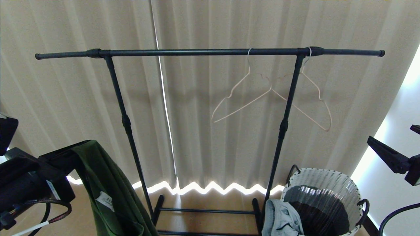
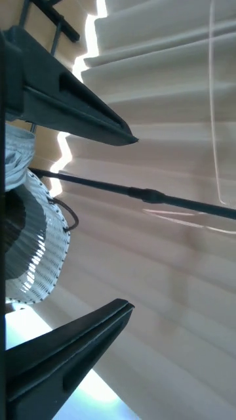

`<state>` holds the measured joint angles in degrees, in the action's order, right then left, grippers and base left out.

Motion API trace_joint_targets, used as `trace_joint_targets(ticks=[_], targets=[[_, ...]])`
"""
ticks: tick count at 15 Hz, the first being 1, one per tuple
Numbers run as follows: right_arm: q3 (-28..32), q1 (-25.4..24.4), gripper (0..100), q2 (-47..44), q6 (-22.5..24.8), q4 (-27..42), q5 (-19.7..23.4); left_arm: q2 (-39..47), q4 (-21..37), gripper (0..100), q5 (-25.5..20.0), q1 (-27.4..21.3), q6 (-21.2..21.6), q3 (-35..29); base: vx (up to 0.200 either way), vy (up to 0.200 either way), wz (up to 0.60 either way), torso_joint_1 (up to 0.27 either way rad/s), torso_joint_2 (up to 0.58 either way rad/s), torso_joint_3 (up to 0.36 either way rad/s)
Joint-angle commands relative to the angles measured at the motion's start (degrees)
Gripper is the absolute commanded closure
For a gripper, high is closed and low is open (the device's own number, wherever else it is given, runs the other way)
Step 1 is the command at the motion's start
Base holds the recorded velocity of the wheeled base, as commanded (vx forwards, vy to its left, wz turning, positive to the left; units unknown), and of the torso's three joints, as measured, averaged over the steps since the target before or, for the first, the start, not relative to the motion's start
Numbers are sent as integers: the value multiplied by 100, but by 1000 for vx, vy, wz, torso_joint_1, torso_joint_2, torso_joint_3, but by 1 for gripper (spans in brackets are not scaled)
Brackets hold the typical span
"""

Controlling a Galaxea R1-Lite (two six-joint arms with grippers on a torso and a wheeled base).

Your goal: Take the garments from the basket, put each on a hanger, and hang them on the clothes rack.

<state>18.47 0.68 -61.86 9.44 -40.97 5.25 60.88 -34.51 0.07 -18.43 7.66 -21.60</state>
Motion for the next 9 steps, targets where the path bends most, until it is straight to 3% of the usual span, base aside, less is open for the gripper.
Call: trace_joint_targets(ticks=[1,3,5,7,8,9], targets=[[-238,2,0,60,-3,-25,20,29,-3,100,1,-11,-1,-11,0,0,0,203,-496,-290],[-159,20,0,112,23,-16,-16,38,-3,100,1,-11,-1,-2,0,0,0,205,-500,-293],[315,266,0,218,41,388,-7,20,-3,100,-7,-38,-1,7,0,0,0,208,-510,-298],[834,424,0,358,32,1461,-7,38,-3,100,-7,-38,-1,-2,0,0,0,156,-381,-222],[1335,424,0,508,23,2761,2,38,6,100,1,-38,-10,16,0,0,0,61,-154,-76],[1572,424,0,569,14,3420,11,29,6,100,1,-38,-10,42,0,0,0,51,-90,-56]])
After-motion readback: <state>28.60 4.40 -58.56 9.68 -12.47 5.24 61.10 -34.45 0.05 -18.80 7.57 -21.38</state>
